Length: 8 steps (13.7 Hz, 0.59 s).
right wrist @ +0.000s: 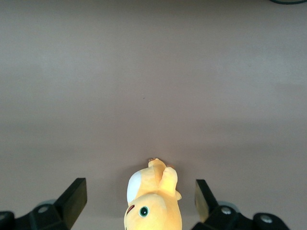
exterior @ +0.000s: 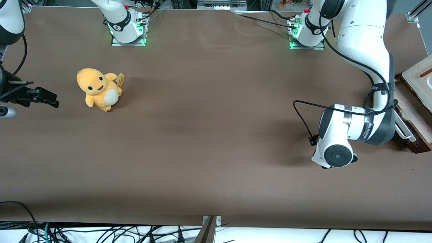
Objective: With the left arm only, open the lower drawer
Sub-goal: 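Open the left gripper and lift it off the handle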
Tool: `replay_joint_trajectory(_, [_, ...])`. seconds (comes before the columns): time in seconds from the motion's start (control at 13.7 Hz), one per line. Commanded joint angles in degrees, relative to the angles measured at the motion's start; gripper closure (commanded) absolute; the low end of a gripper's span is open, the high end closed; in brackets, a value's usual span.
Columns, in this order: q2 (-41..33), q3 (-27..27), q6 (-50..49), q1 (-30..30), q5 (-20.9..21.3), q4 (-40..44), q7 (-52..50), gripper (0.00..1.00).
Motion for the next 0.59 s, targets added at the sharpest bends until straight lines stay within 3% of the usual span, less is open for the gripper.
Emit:
replay_joint_trajectory(0.0, [-0.4,-0.9,0.6,1.1,-2.4,2.2,1.3,0.00])
replay_joint_trajectory(0.15, [-3.8,-3.3,3.3,5.1,-3.8,0.6,1.5,0.00])
replay_joint_trajectory(0.51, [-14.1,-3.5,11.4,9.1,-4.4,-13.5,12.5,0.00])
